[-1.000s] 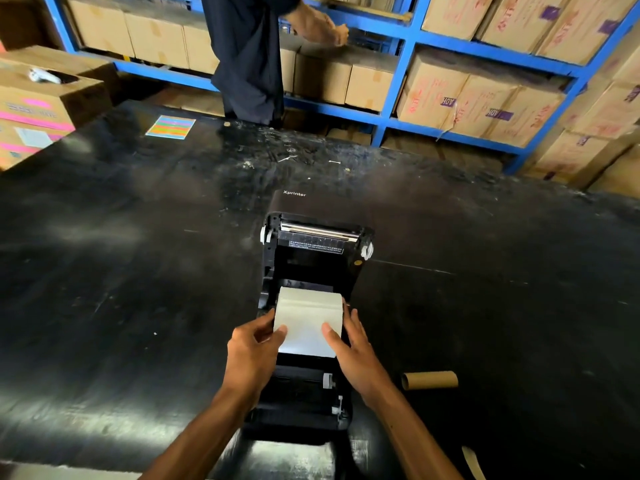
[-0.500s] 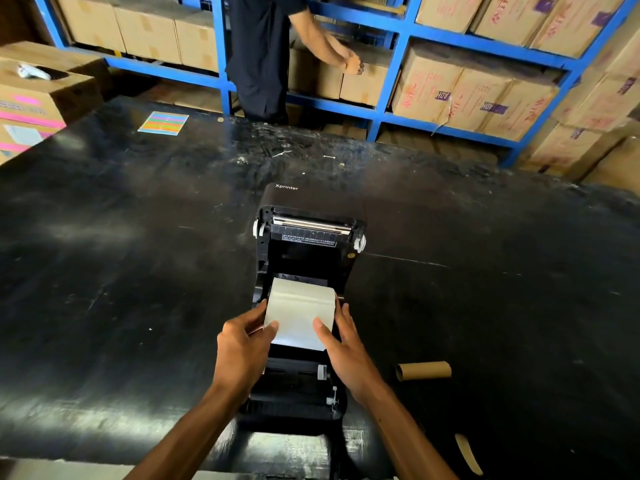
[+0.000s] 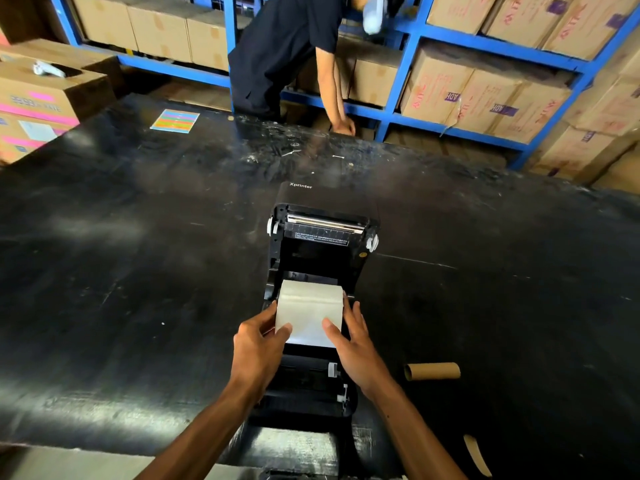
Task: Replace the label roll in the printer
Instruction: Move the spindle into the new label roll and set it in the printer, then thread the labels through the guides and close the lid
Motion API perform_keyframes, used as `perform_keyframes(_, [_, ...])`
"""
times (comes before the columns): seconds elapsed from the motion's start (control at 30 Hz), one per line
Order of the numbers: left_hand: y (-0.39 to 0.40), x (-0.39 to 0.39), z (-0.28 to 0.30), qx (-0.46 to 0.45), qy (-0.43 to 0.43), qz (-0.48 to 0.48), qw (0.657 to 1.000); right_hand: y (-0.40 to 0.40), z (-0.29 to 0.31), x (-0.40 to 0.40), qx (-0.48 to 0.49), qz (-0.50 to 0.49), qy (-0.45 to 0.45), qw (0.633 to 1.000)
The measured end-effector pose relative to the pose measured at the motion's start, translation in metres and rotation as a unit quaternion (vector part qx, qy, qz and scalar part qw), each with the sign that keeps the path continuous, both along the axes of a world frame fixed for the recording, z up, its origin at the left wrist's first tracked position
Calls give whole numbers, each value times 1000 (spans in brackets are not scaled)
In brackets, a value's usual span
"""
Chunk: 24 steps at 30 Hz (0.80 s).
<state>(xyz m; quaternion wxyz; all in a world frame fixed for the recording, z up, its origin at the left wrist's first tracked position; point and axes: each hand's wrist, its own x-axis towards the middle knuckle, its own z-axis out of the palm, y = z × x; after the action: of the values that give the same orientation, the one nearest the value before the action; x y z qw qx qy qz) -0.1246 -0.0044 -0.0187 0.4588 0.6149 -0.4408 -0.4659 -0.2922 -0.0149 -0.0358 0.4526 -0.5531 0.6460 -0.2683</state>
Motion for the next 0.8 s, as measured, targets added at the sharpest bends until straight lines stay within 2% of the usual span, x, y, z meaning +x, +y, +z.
perform_keyframes(0.33, [-10,7,-7,-27,-58,-8,998,-1,1,3,13,-15,38,999])
perform_keyframes(0.47, [-16,10,-15,-53,-119,6,991,3,3,4,-39,-96,50,993])
perform_keyframes(0.63, [-19,15,-25,-38,-153,-2,987,13,3,5,-139,-211,52,966])
perform_keyframes(0.8, [-20,24,-25,-2,-212,-30,977,21,-2,8,-127,-229,50,964])
